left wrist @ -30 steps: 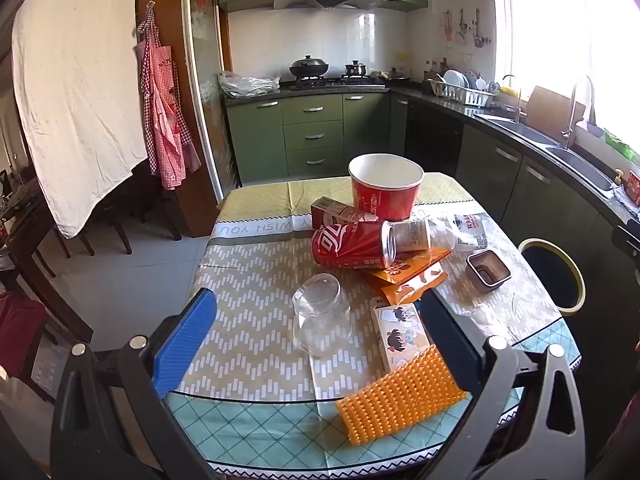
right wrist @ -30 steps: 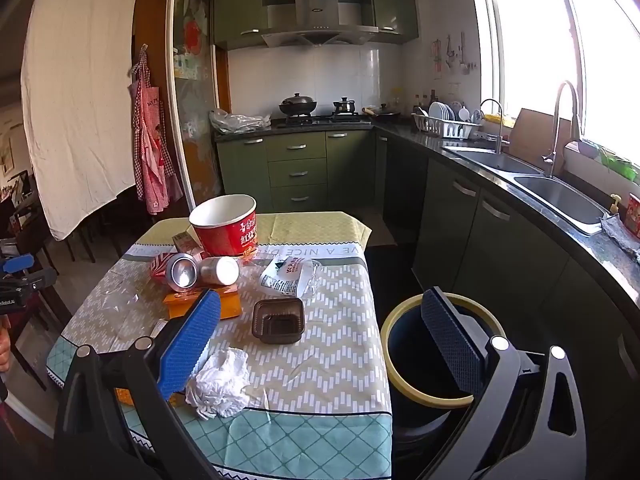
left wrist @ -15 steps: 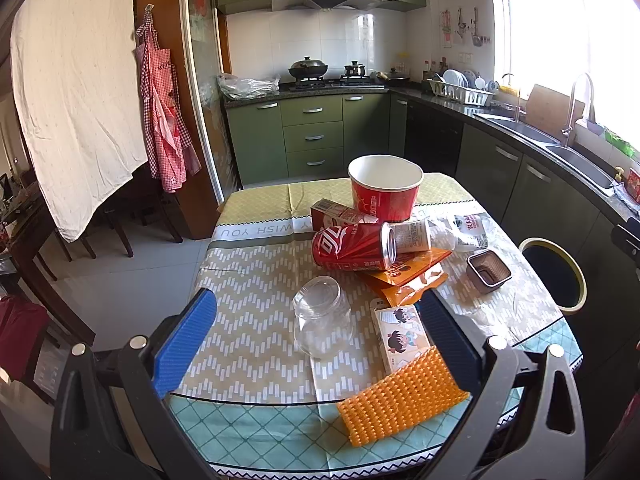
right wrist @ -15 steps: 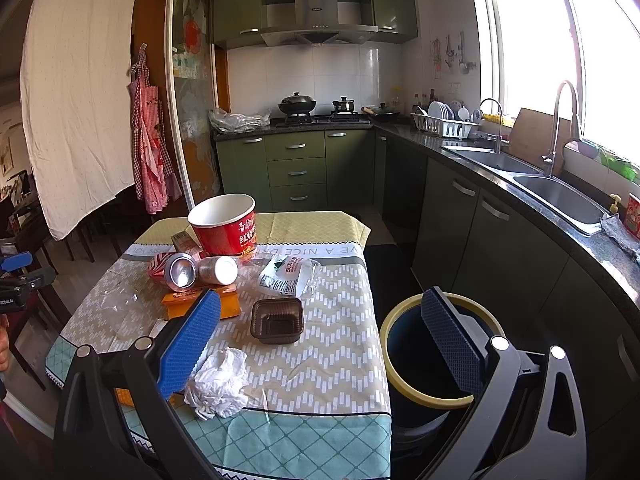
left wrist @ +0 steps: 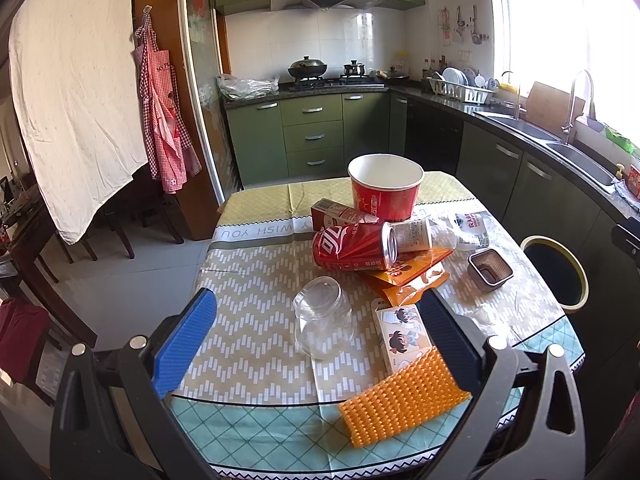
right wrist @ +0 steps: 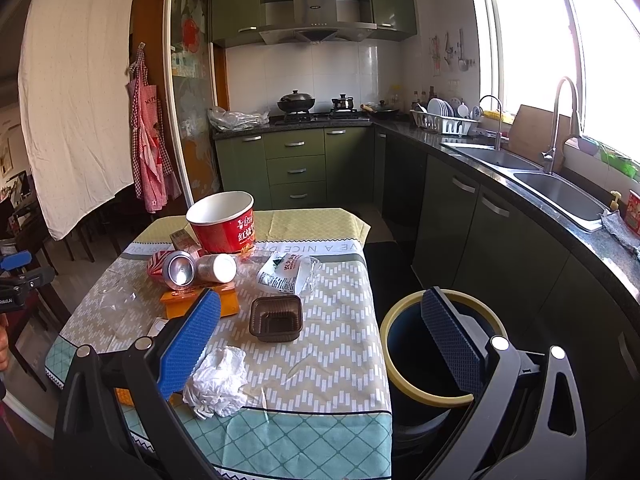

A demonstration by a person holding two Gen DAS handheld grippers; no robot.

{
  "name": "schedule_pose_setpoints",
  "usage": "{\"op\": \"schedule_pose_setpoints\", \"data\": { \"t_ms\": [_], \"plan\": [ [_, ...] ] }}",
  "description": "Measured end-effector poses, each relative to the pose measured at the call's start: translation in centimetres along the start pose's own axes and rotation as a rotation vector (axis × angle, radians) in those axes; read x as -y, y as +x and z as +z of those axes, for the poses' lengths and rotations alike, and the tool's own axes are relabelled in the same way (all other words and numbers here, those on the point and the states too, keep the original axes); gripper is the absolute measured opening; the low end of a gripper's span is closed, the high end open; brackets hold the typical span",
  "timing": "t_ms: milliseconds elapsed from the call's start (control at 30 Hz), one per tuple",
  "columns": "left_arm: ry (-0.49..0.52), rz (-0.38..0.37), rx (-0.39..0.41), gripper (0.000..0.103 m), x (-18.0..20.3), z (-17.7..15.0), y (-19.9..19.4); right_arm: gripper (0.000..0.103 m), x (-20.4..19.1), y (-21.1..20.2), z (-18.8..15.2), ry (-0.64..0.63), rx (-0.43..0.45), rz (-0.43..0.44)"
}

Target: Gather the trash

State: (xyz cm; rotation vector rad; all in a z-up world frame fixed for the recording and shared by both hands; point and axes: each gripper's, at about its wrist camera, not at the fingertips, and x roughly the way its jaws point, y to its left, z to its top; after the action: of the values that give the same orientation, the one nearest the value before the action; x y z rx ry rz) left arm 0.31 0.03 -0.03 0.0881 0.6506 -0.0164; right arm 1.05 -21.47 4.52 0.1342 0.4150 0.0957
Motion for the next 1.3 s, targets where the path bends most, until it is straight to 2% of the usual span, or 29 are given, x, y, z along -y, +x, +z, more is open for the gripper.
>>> {"op": "schedule_pose_setpoints", "data": {
  "t_ms": [267, 300, 1300],
  "plan": [
    [0.006, 0.004, -0.002, 0.097, 0.2, 0.0, 0.2, 0.099, 0.3, 0.3, -0.6, 0.008, -0.010, 0.005],
    [0.007, 0.005, -0.002, 0.097, 0.1, 0.0, 0.3, 0.099, 0.3, 1.6, -0.9, 0.009, -0.013, 0.006],
    [0.012, 0.005, -0.004, 0.097, 0.3, -0.1, 0.4, 0.099, 0.5, 2.0, -1.4, 0.013, -0.022, 0.009]
  ]
}}
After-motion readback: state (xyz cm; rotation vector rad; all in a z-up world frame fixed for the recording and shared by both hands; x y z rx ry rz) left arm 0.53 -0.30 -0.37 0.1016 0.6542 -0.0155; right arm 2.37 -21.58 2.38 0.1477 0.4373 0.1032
